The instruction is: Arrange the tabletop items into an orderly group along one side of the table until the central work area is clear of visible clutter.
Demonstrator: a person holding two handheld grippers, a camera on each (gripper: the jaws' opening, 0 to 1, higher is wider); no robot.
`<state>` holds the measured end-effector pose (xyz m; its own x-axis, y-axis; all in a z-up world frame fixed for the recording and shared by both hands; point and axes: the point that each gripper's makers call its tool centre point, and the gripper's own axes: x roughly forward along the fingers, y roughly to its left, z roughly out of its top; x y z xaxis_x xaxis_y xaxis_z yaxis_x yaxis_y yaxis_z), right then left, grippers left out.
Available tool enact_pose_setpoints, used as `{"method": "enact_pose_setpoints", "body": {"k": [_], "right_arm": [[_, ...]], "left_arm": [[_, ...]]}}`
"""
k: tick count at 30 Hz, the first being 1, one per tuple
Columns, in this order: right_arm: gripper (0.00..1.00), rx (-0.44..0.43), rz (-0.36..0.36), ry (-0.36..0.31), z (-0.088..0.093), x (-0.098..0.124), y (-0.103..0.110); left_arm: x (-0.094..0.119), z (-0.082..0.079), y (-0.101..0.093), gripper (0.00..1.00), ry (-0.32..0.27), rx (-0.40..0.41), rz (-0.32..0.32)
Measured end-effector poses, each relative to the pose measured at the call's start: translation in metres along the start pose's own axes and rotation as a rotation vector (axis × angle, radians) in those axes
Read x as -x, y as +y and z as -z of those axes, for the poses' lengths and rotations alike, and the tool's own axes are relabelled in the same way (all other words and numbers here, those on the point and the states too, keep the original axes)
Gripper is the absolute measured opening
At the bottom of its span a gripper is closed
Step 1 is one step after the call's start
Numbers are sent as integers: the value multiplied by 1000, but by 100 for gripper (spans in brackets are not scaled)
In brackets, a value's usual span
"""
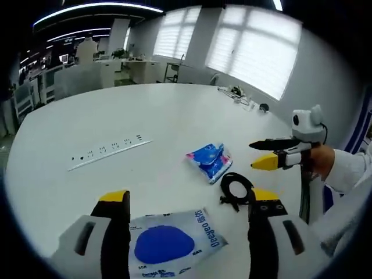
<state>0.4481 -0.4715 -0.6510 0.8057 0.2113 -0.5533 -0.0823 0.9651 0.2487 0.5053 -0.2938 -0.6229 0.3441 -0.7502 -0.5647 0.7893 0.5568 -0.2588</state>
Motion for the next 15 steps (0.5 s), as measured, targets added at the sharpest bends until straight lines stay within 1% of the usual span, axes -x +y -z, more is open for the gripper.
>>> {"method": "enact_pose_setpoints", "body": {"k": [8,9,10,15], "right_arm": [[77,-2,-34,22,17,4,35],[77,-3,-38,27,20,5,41],[76,-3,-42,28,21,5,45],[75,-8,-61,36,34,3,71]], "left_arm": [[37,14,13,85,-3,2,-33],[39,15,14,85,-2,3,-34],[47,18,15,85,-1,4,-39],[67,28,21,85,3,2,-44]]}}
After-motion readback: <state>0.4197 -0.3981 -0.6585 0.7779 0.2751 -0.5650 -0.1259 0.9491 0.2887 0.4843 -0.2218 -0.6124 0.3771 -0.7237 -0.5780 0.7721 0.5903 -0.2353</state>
